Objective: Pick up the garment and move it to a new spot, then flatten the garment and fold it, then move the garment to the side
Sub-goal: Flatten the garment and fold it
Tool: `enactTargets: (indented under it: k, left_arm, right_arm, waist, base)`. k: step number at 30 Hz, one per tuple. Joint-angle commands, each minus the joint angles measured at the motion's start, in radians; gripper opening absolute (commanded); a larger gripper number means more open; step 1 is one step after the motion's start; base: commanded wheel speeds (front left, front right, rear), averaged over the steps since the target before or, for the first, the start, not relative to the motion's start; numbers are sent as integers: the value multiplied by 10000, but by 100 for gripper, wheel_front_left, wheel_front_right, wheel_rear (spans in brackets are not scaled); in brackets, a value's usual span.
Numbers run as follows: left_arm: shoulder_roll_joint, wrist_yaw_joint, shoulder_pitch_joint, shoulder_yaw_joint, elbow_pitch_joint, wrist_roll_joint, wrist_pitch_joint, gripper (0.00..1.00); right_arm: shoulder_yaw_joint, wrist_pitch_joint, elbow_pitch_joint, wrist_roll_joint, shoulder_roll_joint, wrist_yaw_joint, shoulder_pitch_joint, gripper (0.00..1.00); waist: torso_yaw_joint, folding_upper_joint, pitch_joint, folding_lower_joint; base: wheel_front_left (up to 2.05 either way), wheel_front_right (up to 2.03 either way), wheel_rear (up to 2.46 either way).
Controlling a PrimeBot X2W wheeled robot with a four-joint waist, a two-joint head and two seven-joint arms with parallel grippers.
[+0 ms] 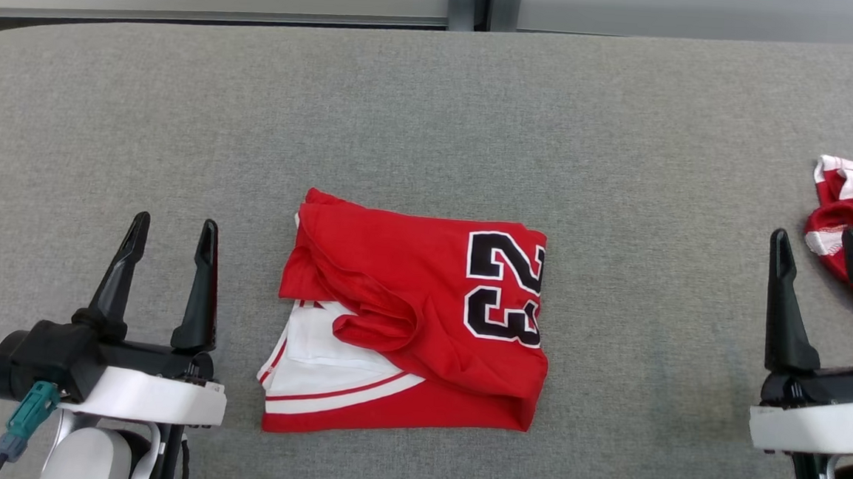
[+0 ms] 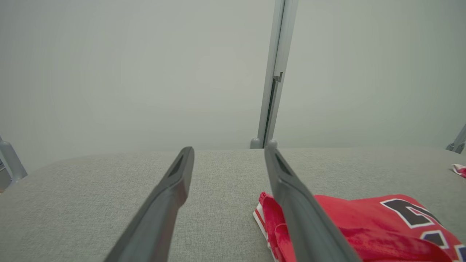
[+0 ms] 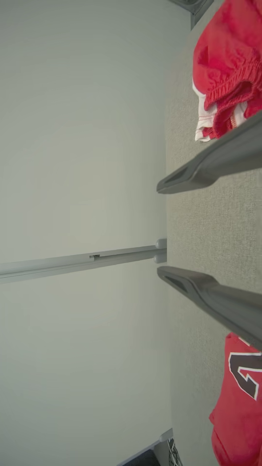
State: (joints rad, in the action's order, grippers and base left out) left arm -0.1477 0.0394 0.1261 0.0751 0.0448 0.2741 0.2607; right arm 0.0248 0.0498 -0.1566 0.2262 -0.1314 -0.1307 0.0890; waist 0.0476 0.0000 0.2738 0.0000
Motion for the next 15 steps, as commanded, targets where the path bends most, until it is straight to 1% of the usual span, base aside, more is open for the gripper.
enactTargets:
  k: [1,6,15]
  left_arm:
    - [-110,-47,-119,-68,-17,-36,-15,100]
    - [-205,-107,-143,-92,-131,21,-113,100]
    - [-228,-198,-184,15,-267,51,-259,100]
  right_arm:
    - [74,-107,-239,-76,52,1,-285,100]
    - [75,-290,-719,27,182,1,-711,100]
    - [-13,-325,-807,142,261,1,-779,100]
  waist:
    - [-141,0,-64,0]
    - [-301,0,-36,0]
    - [-285,0,-100,0]
  base:
    - [0,0,0]
    - [0,0,0]
    - [0,0,0]
